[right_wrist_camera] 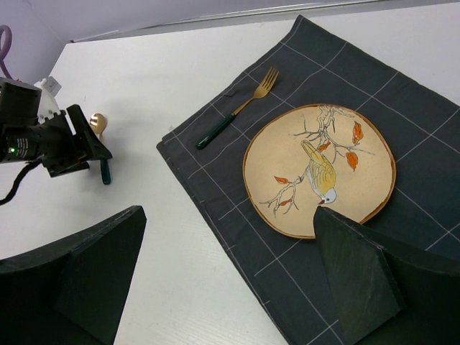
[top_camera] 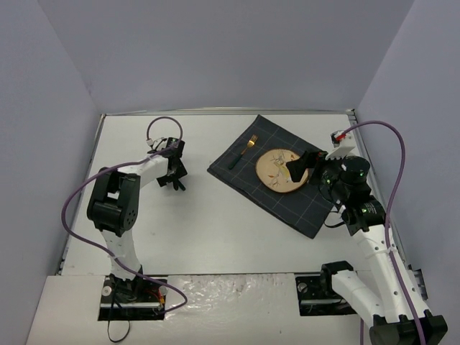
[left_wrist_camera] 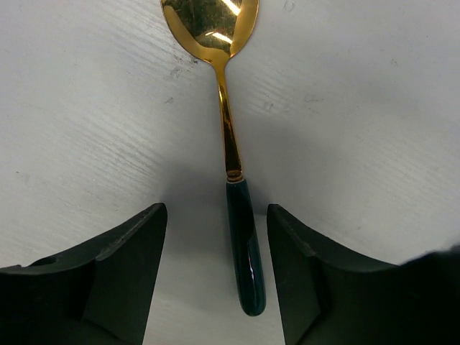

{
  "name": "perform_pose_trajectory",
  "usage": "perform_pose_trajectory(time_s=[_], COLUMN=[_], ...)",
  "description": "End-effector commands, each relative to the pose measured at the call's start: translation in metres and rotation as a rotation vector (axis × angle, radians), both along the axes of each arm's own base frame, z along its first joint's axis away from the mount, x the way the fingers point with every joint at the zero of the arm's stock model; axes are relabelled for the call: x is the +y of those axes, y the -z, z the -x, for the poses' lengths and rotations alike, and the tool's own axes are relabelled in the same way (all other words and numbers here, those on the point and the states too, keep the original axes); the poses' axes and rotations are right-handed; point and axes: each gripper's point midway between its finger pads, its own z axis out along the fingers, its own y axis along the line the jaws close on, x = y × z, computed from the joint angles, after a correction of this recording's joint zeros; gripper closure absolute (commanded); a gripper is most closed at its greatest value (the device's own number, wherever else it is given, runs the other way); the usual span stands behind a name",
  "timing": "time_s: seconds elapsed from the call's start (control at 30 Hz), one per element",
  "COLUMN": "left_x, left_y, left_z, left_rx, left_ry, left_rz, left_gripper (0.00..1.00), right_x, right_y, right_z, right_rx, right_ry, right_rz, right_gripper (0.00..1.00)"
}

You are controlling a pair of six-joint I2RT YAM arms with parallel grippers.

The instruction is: Set the dinner table for one person

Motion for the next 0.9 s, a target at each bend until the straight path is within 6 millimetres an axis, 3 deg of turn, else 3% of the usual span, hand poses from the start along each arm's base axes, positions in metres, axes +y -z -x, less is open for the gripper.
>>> perform_pose_trajectory(time_s=[0.0,0.23,0.47,0.6,0.7,0.87], left_x=[-0.001,-0.001,-0.023,-0.077,-0.143,-0.234], left_y=[-0.002,0.004,-0.026,-0.067,-0.102,-0.129], left_z=[-0.006,0.018,0.027,0.027,0.032,0.047], left_rx=[-0.019,0.021,-0.018,-0.100,-0.177,-0.246], left_ry=[-0.034,-0.018,0.125,0.369,0.569,0.824], left_rz=[0.031,0.036,-0.035,-0.093,-0.081,-0.051], left_gripper=[0.57,0.96,1.00,1.00,1.00,1.00], right_x=[0.003,0.002,0.001,-0.002,-0.007,-0.014], right_y=[-0.021,-0.025,-0.037,-0.055,-0.085,-0.130], right_z=[-0.001,-0.001,0.000,0.006,0.013,0.038], right_rx=[-0.085,-0.093,-0.115,-0.152,-0.221,-0.332], right_ry=[-0.016,-0.009,0.003,0.017,0.041,0.058], right_rz=[-0.005,-0.011,-0.024,-0.040,-0.057,-0.064], right_gripper=[0.00,0.00,0.00,0.00,0.00,0.00])
